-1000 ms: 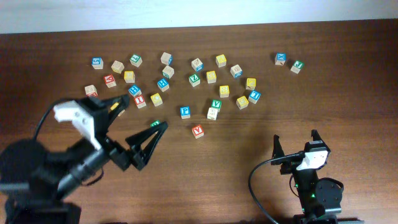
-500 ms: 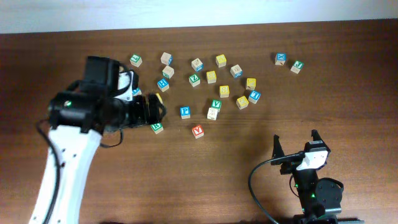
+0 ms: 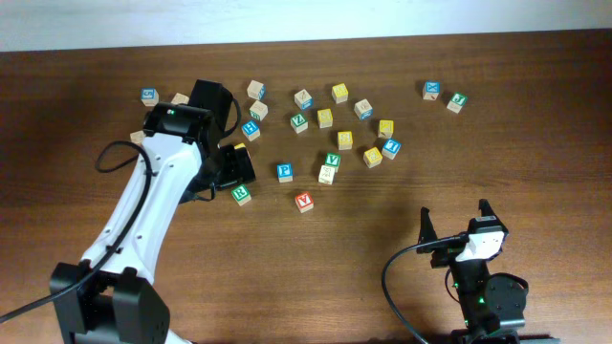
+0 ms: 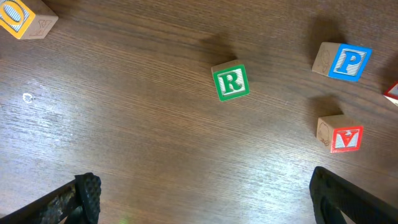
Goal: Spell out RSS
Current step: 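Reach the left gripper toward the green-lettered R block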
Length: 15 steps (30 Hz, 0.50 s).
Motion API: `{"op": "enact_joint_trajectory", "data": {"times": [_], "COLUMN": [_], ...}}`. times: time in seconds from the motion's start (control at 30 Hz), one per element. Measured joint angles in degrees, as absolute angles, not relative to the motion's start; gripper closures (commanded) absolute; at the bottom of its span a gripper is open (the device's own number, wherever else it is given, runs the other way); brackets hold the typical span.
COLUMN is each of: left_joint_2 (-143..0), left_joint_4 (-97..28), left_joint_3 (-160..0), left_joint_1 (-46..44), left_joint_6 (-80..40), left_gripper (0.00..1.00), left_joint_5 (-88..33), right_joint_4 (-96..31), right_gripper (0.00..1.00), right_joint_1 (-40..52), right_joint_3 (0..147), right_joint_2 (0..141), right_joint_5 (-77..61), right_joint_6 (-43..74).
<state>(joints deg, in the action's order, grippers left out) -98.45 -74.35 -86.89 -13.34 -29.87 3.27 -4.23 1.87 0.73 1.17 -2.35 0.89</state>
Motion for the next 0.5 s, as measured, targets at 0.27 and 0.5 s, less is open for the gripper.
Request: {"op": "enact_joint_trajectory", "data": {"times": [0.27,0.5], "left_joint_2": [-100.0,-100.1], "left_joint_4": [-67.4,-52.5], "left_joint_3": [-81.4,-69.4], "left_joint_1": [-14.1,-14.1], "left_joint_6": [-32.9,-39.5], "left_gripper": [0.03,0.15], "left_joint_5": [2.8,2.3], "right_joint_4": [-4.3,-4.3], "right_gripper": [0.02,0.02], "right_joint_1": [1.9,1.9], "right_joint_3": [0.7,0.7], "right_joint_2": [1.2,1.2], "right_joint_5": [-2.3,-2.3], "right_joint_6": [0.9,0.9]}}
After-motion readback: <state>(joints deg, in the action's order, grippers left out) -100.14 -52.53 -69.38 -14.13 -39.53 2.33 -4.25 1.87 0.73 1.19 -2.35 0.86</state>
